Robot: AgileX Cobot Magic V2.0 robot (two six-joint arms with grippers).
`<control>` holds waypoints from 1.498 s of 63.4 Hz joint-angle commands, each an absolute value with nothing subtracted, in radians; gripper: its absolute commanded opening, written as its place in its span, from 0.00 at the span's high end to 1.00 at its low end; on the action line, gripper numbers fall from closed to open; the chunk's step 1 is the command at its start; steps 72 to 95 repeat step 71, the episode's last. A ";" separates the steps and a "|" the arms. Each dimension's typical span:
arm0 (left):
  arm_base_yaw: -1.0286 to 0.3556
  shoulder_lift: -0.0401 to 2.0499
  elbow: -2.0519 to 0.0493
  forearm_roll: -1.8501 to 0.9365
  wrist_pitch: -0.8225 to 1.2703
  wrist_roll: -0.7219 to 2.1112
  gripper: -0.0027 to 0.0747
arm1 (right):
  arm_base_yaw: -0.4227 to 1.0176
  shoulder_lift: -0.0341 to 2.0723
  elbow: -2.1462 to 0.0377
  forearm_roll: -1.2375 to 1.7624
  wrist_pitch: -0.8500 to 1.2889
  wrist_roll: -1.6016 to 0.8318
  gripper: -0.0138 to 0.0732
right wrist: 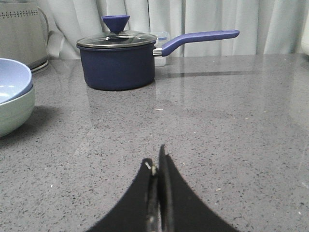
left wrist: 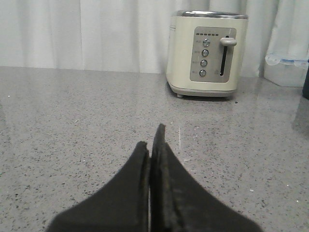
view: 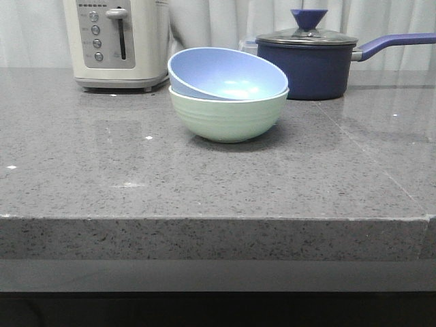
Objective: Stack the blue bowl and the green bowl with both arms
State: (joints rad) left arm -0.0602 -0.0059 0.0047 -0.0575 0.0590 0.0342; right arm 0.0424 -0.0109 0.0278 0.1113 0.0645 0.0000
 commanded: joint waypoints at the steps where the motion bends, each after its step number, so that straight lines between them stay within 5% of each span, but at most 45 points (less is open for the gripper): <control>1: -0.058 -0.022 0.010 -0.066 -0.023 0.035 0.99 | 0.029 -0.030 0.012 0.095 -0.020 0.007 0.91; 95: -0.058 -0.022 0.010 -0.066 -0.023 0.035 0.99 | 0.012 -0.030 0.012 0.095 -0.011 0.006 0.91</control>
